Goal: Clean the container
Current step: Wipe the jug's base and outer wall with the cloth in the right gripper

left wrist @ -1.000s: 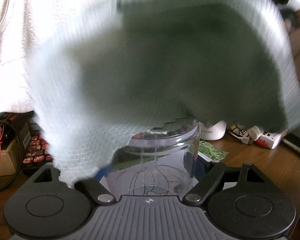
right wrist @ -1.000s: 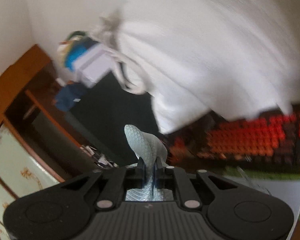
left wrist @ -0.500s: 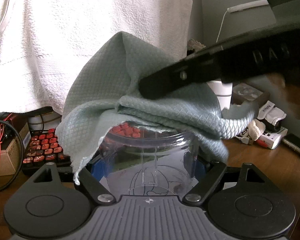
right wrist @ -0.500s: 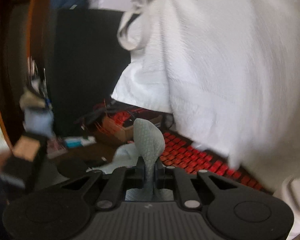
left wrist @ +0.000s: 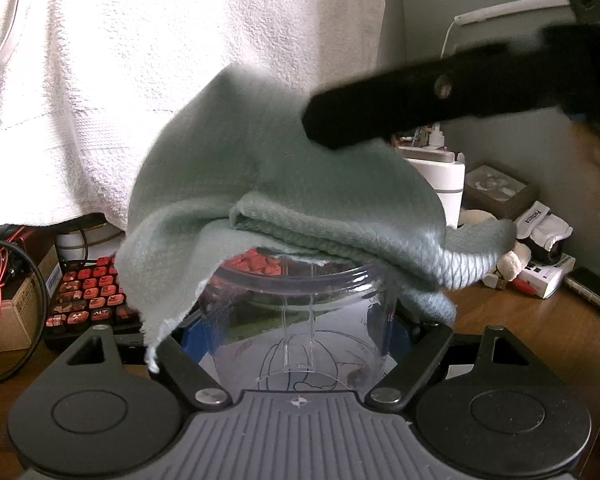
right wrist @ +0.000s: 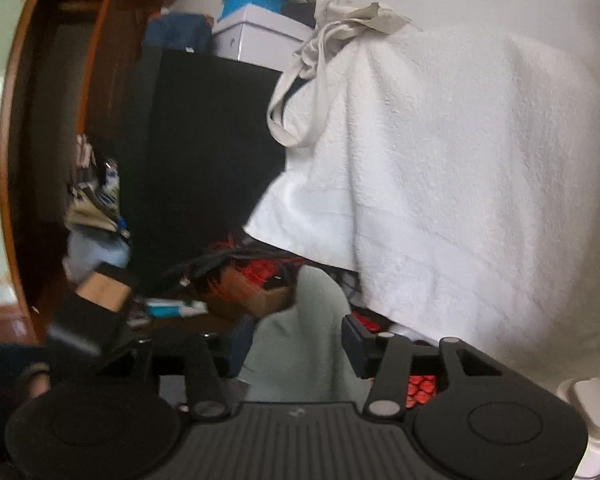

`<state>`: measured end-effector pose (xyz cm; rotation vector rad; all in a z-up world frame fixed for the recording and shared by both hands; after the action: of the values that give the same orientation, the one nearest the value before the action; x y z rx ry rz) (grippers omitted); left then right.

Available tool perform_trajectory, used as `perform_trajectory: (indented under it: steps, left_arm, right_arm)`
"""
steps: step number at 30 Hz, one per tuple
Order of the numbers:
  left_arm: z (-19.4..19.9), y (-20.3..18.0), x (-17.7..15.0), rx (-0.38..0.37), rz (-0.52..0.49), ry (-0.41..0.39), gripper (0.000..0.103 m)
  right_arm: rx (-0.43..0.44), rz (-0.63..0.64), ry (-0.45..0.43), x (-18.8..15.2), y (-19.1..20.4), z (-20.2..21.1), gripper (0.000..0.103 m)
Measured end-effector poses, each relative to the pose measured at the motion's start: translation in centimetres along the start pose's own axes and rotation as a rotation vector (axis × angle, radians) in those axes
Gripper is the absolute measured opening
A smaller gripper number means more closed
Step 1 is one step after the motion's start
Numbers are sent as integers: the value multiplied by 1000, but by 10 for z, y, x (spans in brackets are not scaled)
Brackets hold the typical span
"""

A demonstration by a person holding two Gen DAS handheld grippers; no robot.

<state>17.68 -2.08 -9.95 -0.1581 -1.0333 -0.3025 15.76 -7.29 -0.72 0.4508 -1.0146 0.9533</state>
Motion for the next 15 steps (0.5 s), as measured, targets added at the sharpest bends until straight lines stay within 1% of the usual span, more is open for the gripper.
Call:
perform_trajectory:
  steps: [1,2,6,8,10,12,15]
  left_arm:
    - [0,0,0,0,0,0,83]
    - [0,0,0,0,0,0,83]
    - [0,0,0,0,0,0,83]
    - [0,1,0,0,0,0,83]
    - [0,1,0,0,-1,1,83]
    - [0,1,0,0,-1,1,83]
    - [0,0,-1,0,-1,1,83]
  right_arm:
    - [27,-17,10,-1,-1,0,17]
    - [55,-34,20,-2,-1,0,13]
    - [175,-168,97,-10,-11,-15,12]
    - [225,-247,116,-14,-16,-23,12]
    - [259,-299,118,-15,-20,-25,12]
    - [274,-331,127,-15,-23,-25,13]
    - [264,-306,113,-10,-20,-18,16]
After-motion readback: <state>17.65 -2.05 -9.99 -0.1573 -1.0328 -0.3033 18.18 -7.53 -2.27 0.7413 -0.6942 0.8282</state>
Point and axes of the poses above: each gripper's, at about its wrist camera, not at the fingertips, and z roughly against the way its jaws point, y to its left, x to its top, the point moved 9 cm from there along -z, roughly the way its jaws point, and after that the axes turned 10 degrees about y, right-handed, at the moved point
